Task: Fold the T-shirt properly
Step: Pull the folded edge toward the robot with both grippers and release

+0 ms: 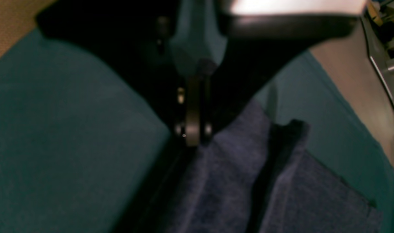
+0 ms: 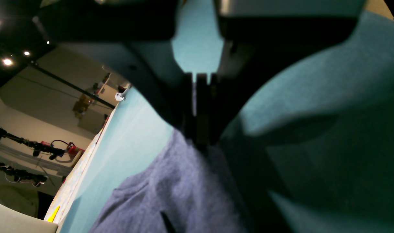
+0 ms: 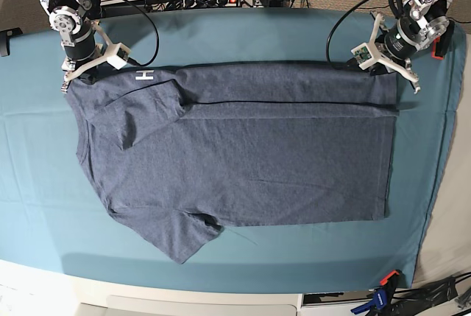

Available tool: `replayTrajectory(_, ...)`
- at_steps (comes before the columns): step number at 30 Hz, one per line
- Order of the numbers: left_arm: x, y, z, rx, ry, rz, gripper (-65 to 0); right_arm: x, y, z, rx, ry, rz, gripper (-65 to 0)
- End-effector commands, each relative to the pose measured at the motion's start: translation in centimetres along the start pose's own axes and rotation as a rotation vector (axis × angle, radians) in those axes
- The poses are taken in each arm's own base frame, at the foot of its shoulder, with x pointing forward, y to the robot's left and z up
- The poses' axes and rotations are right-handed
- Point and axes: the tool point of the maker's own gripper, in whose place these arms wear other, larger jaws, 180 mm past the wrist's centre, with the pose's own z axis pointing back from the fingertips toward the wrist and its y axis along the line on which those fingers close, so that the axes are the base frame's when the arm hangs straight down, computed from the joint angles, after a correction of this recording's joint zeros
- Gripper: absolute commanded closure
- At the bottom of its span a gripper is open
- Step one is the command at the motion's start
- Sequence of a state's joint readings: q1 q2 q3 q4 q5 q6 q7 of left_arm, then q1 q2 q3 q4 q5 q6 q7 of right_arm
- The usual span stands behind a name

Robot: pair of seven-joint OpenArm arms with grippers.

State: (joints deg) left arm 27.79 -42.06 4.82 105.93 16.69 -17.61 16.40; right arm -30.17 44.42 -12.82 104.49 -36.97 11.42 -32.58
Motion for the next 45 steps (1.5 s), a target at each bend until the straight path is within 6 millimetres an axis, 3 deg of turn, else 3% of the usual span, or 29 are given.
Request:
replayTrajectory(1,0.0,0.2,0.3,-0.003,-0.005,-0.015,0.0,-0.4,-1.3,0.0,-0.038,0.01,0.011,0.0)
replayTrajectory(5,-0.5,-1.7,0.8,-0.059,0.004,-0.006,0.0,-0.4,-0.8,0.2,-0.027,0.008,0.014,0.0)
replayTrajectory(19,-0.8,-2.9,1.8,-0.097,0.02,-0.024,0.0,-1.3,2.8,2.1,0.023,0.028,0.082,0.0)
replayTrajectory(37,-2.0,-7.6,4.4,-0.202,0.077,-0.014,0.0,-2.0,8.4,6.2,0.147,0.032,0.134,0.0)
replayTrajectory(45,-2.7,-7.4,4.8,-0.174,0.119,-0.036,0.0,-3.0,8.9,6.9,0.151,0.056,0.146,0.0)
